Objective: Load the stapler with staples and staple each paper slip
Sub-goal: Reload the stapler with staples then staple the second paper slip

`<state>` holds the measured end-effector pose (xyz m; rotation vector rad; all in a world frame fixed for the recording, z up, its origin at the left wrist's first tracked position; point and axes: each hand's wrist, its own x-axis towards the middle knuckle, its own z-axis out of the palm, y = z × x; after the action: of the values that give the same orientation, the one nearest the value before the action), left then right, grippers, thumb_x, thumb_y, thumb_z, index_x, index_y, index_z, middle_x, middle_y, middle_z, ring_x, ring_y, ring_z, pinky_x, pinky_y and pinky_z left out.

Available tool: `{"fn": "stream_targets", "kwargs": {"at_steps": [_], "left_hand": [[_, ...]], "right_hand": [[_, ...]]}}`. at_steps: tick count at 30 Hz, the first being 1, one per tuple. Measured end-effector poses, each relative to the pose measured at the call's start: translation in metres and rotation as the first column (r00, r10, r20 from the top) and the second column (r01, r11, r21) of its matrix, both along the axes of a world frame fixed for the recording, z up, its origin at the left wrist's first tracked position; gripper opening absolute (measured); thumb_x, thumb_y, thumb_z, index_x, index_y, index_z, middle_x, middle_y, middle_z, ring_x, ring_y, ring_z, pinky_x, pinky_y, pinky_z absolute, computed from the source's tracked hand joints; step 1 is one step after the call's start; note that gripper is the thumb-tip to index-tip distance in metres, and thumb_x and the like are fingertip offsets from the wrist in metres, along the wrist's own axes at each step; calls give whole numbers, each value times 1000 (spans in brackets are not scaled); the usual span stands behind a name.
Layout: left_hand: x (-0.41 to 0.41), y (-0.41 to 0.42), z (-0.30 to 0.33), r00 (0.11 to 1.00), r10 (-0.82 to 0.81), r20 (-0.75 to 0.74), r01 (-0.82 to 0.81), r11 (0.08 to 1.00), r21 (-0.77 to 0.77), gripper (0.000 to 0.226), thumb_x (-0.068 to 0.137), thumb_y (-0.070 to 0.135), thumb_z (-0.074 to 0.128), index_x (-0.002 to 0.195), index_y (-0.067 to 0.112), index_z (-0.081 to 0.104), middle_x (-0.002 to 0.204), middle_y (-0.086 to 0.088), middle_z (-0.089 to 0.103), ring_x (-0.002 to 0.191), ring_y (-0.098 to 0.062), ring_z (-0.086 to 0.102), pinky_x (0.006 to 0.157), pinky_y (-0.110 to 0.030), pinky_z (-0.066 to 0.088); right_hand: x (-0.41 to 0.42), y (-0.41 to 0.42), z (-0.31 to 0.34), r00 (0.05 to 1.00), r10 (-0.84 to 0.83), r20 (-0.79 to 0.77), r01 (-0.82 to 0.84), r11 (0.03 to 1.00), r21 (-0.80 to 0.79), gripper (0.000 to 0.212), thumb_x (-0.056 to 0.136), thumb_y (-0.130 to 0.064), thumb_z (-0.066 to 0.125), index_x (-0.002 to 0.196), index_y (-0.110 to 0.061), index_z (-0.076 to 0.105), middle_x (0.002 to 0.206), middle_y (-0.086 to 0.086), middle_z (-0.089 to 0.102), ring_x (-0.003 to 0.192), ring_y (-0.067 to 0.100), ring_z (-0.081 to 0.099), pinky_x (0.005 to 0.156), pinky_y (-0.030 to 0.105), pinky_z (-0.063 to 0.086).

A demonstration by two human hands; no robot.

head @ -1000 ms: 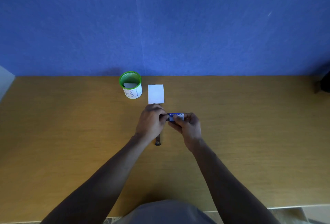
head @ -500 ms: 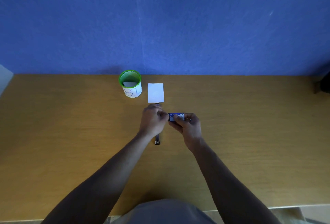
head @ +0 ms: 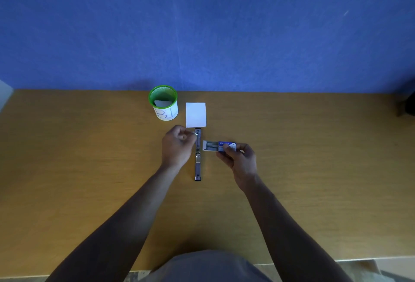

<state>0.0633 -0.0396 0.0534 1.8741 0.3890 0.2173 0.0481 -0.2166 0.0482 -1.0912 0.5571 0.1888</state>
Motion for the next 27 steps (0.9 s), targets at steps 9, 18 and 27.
{"fn": "stream_targets", "kwargs": {"at_steps": [9, 18, 27], "left_hand": [[-6, 17, -42, 999, -44, 13, 38, 956, 292, 3, 80, 8, 72, 79, 7, 70, 78, 1, 70, 61, -5, 58, 62, -8, 42], [-5, 9, -61, 999, -41, 11, 34, 930, 365, 9, 83, 10, 72, 84, 1, 71, 81, -13, 72, 73, -27, 66, 66, -37, 56], [-12, 14, -70, 988, -111, -103, 144, 904, 402, 20, 87, 15, 68, 102, 3, 63, 98, -14, 67, 97, -28, 61, 79, -37, 51]], "right_hand": [[-1, -8, -1, 1000, -17, -23, 17, 1000, 3, 21, 86, 3, 71, 95, -2, 52, 96, 25, 65, 86, 30, 71, 79, 39, 62], [-1, -13, -5, 998, -39, -50, 39, 999, -3, 22, 86, 2, 72, 93, -3, 51, 96, 26, 65, 88, 32, 72, 81, 41, 62], [1, -9, -4, 999, -28, -42, 28, 1000, -3, 25, 86, 1, 71, 102, -2, 52, 103, 28, 65, 94, 33, 71, 86, 44, 60]]}}
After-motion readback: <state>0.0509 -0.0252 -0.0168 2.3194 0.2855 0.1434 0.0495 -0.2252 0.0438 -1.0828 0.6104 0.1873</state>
